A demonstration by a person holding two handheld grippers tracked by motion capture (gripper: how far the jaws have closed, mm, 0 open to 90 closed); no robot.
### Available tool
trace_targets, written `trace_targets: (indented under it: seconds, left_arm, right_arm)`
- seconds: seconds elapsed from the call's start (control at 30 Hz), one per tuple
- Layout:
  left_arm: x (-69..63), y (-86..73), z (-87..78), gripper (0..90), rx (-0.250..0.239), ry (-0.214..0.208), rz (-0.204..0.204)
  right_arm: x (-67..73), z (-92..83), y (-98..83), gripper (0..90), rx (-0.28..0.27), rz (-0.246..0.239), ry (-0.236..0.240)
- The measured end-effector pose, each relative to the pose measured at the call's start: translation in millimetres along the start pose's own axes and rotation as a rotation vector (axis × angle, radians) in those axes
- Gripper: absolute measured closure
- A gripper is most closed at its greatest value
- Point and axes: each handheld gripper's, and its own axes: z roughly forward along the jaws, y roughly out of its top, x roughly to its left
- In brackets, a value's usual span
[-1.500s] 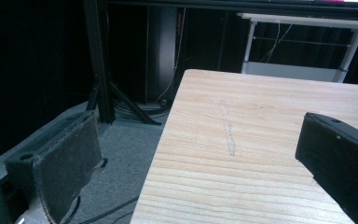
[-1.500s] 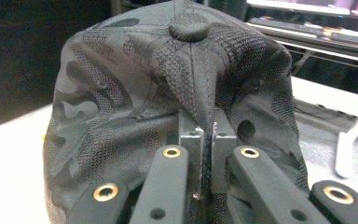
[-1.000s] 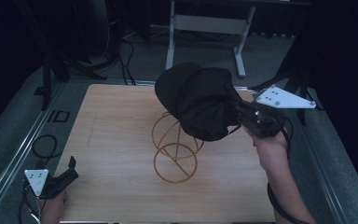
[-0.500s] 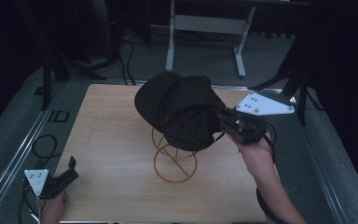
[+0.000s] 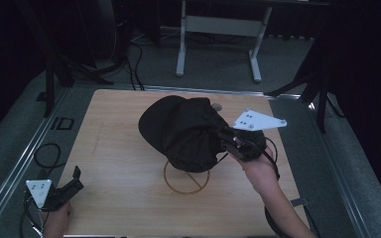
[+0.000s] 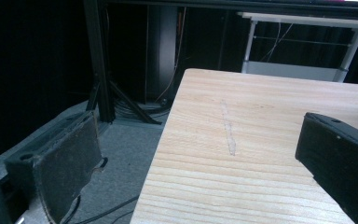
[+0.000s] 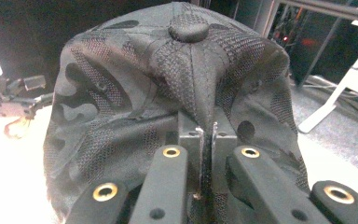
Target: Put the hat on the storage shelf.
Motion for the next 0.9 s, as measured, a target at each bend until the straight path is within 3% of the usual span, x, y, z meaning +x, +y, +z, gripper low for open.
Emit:
trace_targets:
  seconds: [0.27, 0.4, 0.6, 0.73, 0.9]
  left_arm:
    - [-0.1, 0.0, -0.1, 0.5, 0.000, -0.003, 0.001]
    - [0.1, 0.1, 0.0, 0.5, 0.002, -0.004, 0.000]
    - [0.2, 0.0, -0.1, 0.5, 0.002, -0.005, 0.000]
    - [0.3, 0.0, -0.1, 0.5, 0.003, -0.006, -0.001]
    - [0.3, 0.1, -0.1, 0.5, 0.003, -0.006, -0.002]
  right_arm:
    - [3.7, 13.6, -13.2, 84.1, 0.038, 0.003, 0.006]
    - [2.6, 19.0, -19.9, 76.7, 0.042, 0.024, 0.018]
    - [4.0, 27.8, -28.1, 67.6, 0.092, 0.011, 0.022]
    - [-0.6, 29.4, -34.2, 63.0, 0.088, 0.044, 0.029]
    - [-1.8, 28.2, -34.0, 60.8, 0.085, 0.045, 0.029]
